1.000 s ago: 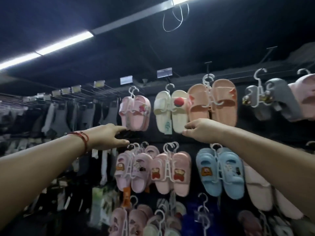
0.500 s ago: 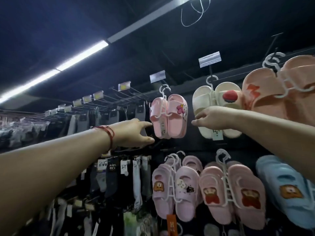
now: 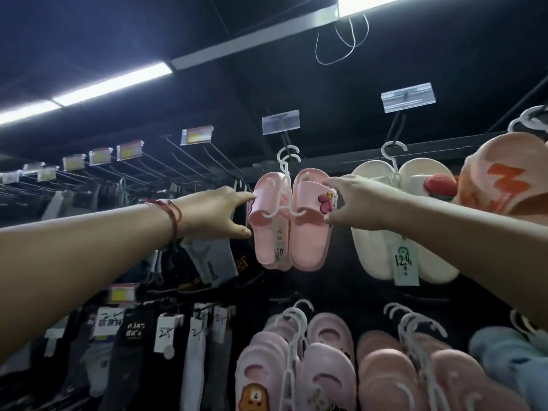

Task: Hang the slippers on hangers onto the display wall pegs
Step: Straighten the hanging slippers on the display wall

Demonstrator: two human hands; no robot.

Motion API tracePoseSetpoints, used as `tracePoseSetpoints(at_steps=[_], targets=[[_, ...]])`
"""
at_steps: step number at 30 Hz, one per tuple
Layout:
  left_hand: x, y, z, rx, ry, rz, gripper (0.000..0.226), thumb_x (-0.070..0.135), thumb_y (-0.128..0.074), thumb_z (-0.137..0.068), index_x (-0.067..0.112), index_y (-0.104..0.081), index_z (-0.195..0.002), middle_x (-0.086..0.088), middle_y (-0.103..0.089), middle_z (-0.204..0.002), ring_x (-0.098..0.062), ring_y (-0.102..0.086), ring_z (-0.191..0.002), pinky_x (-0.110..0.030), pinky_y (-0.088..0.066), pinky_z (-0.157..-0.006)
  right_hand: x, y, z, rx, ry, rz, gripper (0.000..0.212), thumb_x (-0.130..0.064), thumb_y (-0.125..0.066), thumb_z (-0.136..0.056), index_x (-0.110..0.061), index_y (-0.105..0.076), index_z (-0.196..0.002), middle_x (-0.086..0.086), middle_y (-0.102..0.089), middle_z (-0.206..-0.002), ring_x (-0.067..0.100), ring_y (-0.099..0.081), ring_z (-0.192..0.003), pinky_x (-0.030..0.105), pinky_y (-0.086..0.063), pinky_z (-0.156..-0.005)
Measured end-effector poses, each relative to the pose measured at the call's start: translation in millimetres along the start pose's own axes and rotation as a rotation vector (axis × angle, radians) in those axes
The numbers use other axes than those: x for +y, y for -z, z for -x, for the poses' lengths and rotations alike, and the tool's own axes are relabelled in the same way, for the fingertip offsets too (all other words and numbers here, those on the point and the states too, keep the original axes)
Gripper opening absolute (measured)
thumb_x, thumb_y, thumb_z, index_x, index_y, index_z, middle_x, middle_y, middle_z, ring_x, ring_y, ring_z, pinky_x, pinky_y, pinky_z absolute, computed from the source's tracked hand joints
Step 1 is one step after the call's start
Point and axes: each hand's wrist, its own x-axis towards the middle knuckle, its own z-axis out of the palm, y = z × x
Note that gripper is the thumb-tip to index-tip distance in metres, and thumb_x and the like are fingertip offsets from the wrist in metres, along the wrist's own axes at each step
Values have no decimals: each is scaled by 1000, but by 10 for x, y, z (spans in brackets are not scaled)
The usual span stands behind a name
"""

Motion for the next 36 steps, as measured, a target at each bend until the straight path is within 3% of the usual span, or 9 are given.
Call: tracePoseSetpoints(at_steps=[4,10,12,15,18,22,24,29,36], targets=[[-161,-318,-379,157,-83,-8,92,56,-68,-85,40,-15,-159,2,-38,-150,-21,-45,-134,-42,-44,-108,1,-191,-239,43,9,102,88,-36,-70,-84,-30,-22,-157,1,-38,-148,26,-48,-126,32,-45,-85],[-276,-666,-802,282,-186,-9,93,55,-63,-90,37,-4,-161,-4,-22,-162,-24,-24,-148,-42,-29,-119,43,-515,-534,126,10,278,88,-48,-65,-87,-27,-17,-157,6,-27,-159,29,-31,-142,41,-34,-114],[-330,-727,-938,311,-246,14,91,57,-59,-92,34,-4,-161,-4,-30,-158,-25,-28,-145,-40,-28,-119,69,-586,-624,137,6,311,92,-48,-67,-87,-28,-13,-159,4,-25,-161,28,-28,-144,40,-29,-117],[-409,-770,-1108,363,-328,-7,87,64,-54,-92,34,-10,-161,2,-47,-133,-22,-41,-128,-39,-34,-112,101,-650,-738,162,-8,342,95,-52,-66,-87,-28,-9,-160,2,-28,-160,27,-32,-143,40,-28,-117],[-472,-830,-1218,387,-375,-36,89,71,-50,-90,36,-9,-160,7,-49,-128,-18,-40,-126,-39,-34,-112,132,-741,-802,199,-15,395,92,-62,-59,-89,-30,-9,-160,0,-33,-157,26,-37,-141,42,-30,-115],[-535,-921,-1343,396,-414,-58,103,88,-16,-69,39,-6,-160,10,-47,-123,-17,-37,-125,-36,-35,-110,169,-851,-830,244,-47,472,84,-49,-57,-95,-34,-5,-159,-5,-33,-157,24,-37,-140,42,-32,-114],[-553,-963,-1440,404,-426,-57,107,90,-11,-66,40,-7,-160,10,-47,-121,-17,-37,-124,-36,-37,-108,168,-879,-864,247,-72,474,83,-47,-57,-94,-35,-7,-159,-4,-35,-156,25,-39,-139,41,-32,-113],[-515,-1068,-1610,339,-404,-33,92,85,-37,-83,42,-10,-159,8,-48,-125,-18,-34,-126,-39,-37,-109,227,-965,-1054,203,-68,492,83,-38,-58,-92,-32,-10,-160,-1,-37,-155,28,-41,-136,42,-35,-112],[-483,-1238,-1781,293,-346,-66,87,66,-52,-91,41,-4,-160,3,-45,-130,-20,-35,-128,-39,-38,-109,307,-1139,-1300,89,-106,574,83,-30,-57,-93,-31,-8,-160,4,-38,-153,31,-45,-131,42,-42,-105]])
